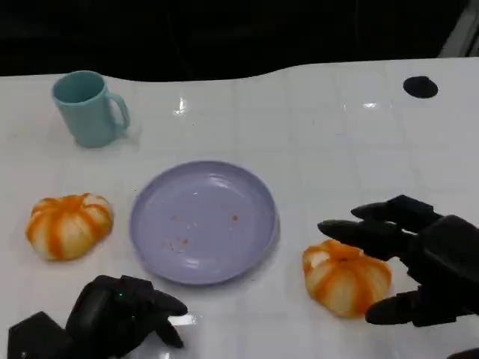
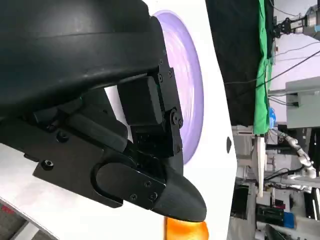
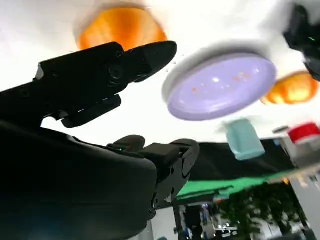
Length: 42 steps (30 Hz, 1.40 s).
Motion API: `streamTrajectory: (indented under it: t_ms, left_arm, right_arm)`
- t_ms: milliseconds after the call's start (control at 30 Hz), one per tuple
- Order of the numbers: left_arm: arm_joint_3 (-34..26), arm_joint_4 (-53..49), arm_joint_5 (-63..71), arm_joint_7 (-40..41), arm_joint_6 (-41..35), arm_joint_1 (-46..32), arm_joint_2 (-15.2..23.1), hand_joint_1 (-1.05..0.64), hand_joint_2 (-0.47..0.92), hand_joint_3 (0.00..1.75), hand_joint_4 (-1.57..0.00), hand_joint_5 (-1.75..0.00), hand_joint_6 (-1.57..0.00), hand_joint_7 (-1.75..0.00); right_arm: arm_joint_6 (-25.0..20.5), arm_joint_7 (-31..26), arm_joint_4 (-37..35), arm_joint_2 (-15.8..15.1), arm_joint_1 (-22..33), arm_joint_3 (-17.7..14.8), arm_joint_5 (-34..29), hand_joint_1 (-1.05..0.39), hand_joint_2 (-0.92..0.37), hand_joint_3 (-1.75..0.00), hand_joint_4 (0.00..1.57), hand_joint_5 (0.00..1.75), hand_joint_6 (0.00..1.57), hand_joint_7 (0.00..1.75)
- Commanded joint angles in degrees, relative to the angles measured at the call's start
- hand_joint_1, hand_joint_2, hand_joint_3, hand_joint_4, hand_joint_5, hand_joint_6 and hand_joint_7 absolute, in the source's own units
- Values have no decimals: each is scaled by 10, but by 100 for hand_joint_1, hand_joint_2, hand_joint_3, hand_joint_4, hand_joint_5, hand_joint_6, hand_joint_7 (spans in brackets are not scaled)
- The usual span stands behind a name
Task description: Grasp the bread from the table and place it into the plate.
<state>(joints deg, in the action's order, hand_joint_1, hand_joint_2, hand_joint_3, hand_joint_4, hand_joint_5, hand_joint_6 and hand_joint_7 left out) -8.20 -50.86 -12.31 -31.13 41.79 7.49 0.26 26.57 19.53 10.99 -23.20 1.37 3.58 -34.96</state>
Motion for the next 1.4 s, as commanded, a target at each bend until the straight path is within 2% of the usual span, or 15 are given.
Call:
streamTrajectory:
  t_ms: [33,233,400,600,1000,1100,1200,1233,1267,1300,1333,1367,1400]
  left_arm:
    - [-3,2,-4,0,-3,-3,8,-105,90,0,-139,-86,-157,-22]
    - [-1,3,2,5,3,-4,7,-105,91,0,-139,-87,-157,-23]
    - [0,3,2,4,4,-4,5,-105,91,0,-138,-87,-157,-22]
    - [2,11,3,12,-1,-7,1,-105,91,0,-138,-87,-157,-22]
    - [3,29,1,12,-7,-17,-2,-105,90,0,-138,-87,-157,-23]
    - [4,31,4,15,-6,-18,-2,-105,90,0,-138,-87,-157,-23]
    - [6,32,6,16,-4,-19,-1,-105,91,0,-138,-87,-157,-23]
    - [6,33,6,17,-5,-19,-1,-105,91,0,-138,-87,-157,-23]
    - [7,35,5,18,-7,-19,-2,-105,91,0,-138,-87,-157,-23]
    - [7,35,5,18,-7,-19,-2,-105,91,0,-138,-87,-157,-23]
    - [7,34,5,18,-5,-19,-2,-105,91,0,-138,-87,-157,-23]
    - [7,33,6,18,-3,-19,-2,-105,91,0,-138,-87,-157,-23]
    - [7,32,6,18,-1,-19,-2,-105,91,0,-138,-87,-157,-23]
  right_arm:
    - [-27,-1,17,-26,-11,24,-54,-61,-85,0,0,32,24,1]
    - [-48,-12,-3,-35,-35,65,-107,-62,-83,0,1,33,26,1]
    - [-53,-43,-58,-37,-68,98,-140,-63,-83,0,3,35,27,1]
    - [-57,-71,-133,-37,-110,132,-156,-61,-83,0,5,36,29,1]
    - [-89,-65,-223,-42,-165,189,-174,-59,-88,-1,0,38,28,1]
    - [-88,-66,-244,-43,-178,202,-174,-56,-91,-1,14,37,39,3]
    - [-81,-83,-270,-37,-187,207,-159,-44,-92,-5,56,27,64,5]
    - [-67,-106,-288,-32,-189,204,-146,-38,-92,-8,73,32,76,9]
    - [-55,-129,-309,-25,-192,202,-134,-33,-92,-14,89,51,95,12]
    - [-45,-150,-327,-22,-196,204,-130,-30,-92,-25,97,84,112,17]
    - [-40,-173,-343,-19,-200,207,-132,-29,-92,-32,96,115,122,23]
    - [-35,-193,-355,-17,-203,211,-135,-30,-92,-39,90,148,112,65]
    - [-26,-222,-368,-14,-206,213,-137,-30,-90,-43,87,161,100,98]
